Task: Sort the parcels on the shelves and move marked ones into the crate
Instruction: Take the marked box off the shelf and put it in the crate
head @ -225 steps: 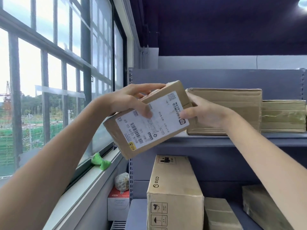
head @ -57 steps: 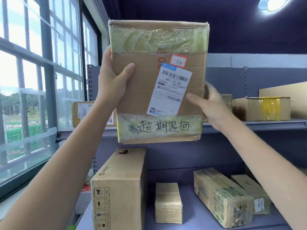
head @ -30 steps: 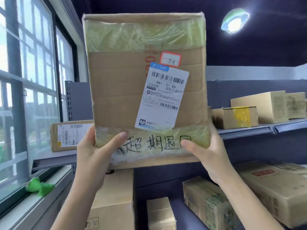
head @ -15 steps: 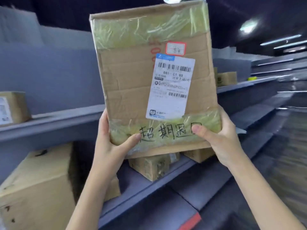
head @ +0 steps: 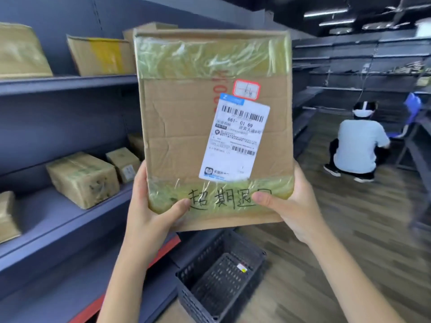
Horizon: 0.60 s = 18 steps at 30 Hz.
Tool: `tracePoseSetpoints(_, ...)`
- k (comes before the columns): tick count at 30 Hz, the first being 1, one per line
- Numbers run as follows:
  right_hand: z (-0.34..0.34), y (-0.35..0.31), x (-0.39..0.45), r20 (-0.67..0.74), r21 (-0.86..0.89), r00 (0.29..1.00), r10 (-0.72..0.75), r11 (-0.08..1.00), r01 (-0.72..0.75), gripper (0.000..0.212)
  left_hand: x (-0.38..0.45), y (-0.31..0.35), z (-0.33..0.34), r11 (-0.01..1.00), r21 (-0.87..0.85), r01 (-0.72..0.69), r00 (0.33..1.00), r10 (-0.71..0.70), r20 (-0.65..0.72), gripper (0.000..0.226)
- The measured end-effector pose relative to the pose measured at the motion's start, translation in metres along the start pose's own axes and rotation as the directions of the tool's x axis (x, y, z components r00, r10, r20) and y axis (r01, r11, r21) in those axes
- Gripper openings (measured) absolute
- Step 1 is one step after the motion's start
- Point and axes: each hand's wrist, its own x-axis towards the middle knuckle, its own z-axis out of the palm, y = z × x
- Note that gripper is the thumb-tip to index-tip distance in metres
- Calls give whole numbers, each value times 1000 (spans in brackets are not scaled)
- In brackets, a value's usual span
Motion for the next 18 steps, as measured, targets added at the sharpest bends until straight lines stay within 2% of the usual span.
tracePoseSetpoints(10,-59,94,10,-9,-110,971,240,965,-240,71,-4,-94,81,965,-47,257,966,-258,-9,82)
tracePoseSetpoints(15,-70,153,46,-4,-200,946,323,927,-317,66,18,-165,113,938,-97,333,942,-336,-21,81)
tracePoseSetpoints(18,-71,192,77,45,-247,918,394,895,-371,64,33,-207,126,913,-145,381,918,-392,-54,79)
